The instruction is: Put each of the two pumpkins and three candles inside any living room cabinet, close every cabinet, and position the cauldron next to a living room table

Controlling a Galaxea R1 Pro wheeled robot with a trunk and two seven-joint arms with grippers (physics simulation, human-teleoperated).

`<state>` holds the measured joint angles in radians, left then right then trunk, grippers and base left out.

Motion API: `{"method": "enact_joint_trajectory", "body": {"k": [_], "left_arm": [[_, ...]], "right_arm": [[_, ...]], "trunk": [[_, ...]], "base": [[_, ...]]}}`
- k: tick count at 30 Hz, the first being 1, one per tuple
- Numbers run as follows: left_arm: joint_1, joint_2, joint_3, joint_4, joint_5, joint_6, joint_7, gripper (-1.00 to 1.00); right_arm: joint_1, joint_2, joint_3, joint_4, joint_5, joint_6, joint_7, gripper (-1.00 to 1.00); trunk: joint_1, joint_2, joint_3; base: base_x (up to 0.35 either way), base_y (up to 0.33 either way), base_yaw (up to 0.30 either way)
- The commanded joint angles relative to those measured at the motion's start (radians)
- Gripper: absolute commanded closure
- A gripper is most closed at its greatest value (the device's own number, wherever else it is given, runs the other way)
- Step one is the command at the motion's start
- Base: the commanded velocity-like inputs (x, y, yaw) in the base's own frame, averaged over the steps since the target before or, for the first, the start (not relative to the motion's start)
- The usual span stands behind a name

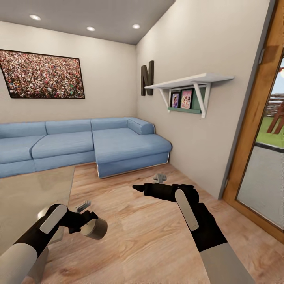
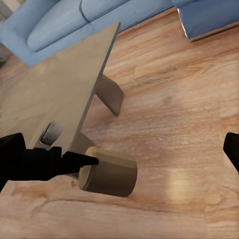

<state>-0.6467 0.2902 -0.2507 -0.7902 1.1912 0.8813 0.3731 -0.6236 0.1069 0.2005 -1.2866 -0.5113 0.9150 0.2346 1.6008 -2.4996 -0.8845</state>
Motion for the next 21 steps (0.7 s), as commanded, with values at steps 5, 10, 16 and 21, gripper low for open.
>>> {"method": "enact_joint_trajectory", "body": {"k": [5, 10, 16, 21], "left_arm": [[-0.001, 0.001, -0.004, -0.001, 0.011, 0.0, 0.007, 1.0], [-0.001, 0.001, -0.004, -0.001, 0.011, 0.0, 0.007, 1.0], [-0.001, 0.0, -0.005, -0.001, 0.011, -0.001, 0.009, 1.0], [-0.001, 0.0, -0.005, -0.001, 0.011, -0.001, 0.009, 1.0]], "right_arm": [[-0.001, 0.002, -0.001, 0.0, 0.008, 0.004, 0.008, -1.0], [-0.001, 0.002, -0.001, 0.0, 0.008, 0.004, 0.008, -1.0], [-0.001, 0.001, -0.001, 0.0, 0.008, 0.004, 0.008, -1.0], [-0.001, 0.002, -0.001, -0.001, 0.008, 0.004, 0.008, -1.0]], "trunk": [[-0.001, -0.001, 0.001], [-0.001, -0.001, 0.001], [-0.001, -0.001, 0.001], [-0.001, -0.001, 0.001]], "base": [[-0.193, 0.098, -0.083], [-0.21, 0.099, -0.012], [-0.216, 0.072, -0.001], [-0.228, 0.007, 0.0]]}}
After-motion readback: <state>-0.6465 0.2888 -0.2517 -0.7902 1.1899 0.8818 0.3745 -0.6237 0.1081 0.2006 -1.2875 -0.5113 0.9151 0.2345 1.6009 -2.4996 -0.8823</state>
